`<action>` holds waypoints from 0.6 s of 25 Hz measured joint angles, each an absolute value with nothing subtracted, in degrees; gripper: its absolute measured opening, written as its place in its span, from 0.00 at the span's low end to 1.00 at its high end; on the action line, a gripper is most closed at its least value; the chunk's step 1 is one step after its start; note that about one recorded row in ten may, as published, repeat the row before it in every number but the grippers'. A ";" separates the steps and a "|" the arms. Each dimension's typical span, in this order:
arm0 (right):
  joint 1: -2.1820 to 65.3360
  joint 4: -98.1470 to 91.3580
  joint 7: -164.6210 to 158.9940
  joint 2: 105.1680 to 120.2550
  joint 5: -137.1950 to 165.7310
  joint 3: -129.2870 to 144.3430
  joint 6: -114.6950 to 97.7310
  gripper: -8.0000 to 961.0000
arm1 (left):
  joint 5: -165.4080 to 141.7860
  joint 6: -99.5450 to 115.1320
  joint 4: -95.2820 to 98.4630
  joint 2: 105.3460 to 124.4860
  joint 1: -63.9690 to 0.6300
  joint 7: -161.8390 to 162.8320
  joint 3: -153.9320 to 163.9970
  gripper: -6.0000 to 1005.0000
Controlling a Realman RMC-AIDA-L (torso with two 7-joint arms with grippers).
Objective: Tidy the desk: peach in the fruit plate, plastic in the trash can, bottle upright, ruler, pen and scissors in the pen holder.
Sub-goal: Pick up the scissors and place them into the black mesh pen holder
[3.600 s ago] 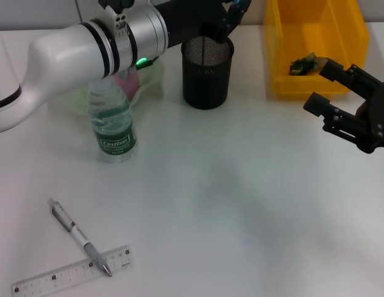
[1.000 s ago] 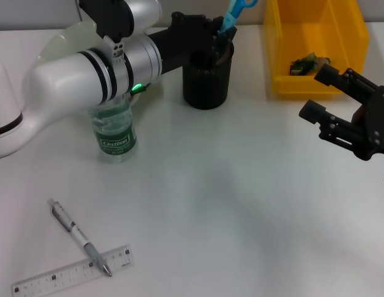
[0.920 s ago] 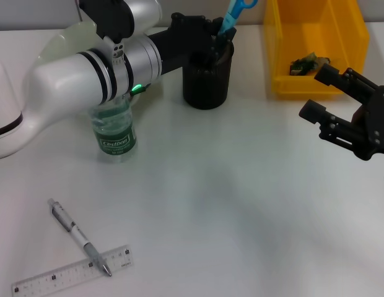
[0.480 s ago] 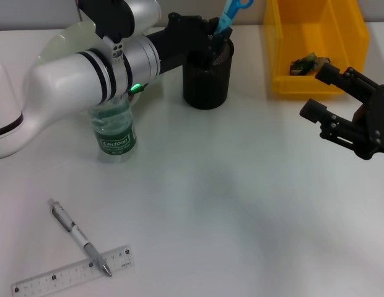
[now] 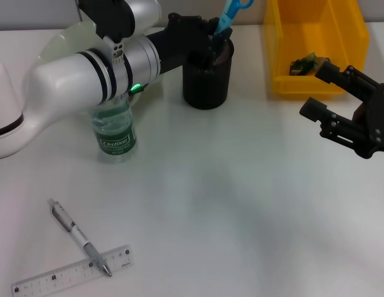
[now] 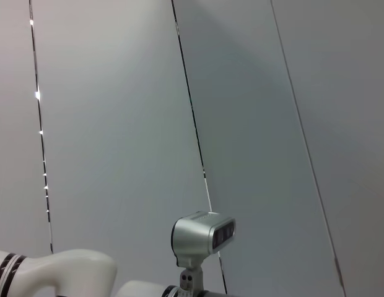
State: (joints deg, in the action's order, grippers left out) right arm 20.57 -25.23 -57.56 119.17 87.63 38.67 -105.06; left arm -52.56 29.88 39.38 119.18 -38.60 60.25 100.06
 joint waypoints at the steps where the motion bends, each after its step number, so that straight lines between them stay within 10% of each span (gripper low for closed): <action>1: 20.57 -25.23 -57.56 119.17 87.63 38.67 -105.06 0.82 | -52.56 29.99 39.38 119.18 -38.60 60.18 100.18 0.28; 15: 20.35 -25.22 -56.95 119.18 87.53 38.36 -105.55 0.82 | -52.58 30.17 40.96 119.18 -38.20 60.08 101.24 0.35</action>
State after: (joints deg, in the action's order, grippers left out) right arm 20.35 -25.22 -56.95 119.18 87.53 38.36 -105.55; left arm -52.58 30.17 40.96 119.18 -38.20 60.08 101.24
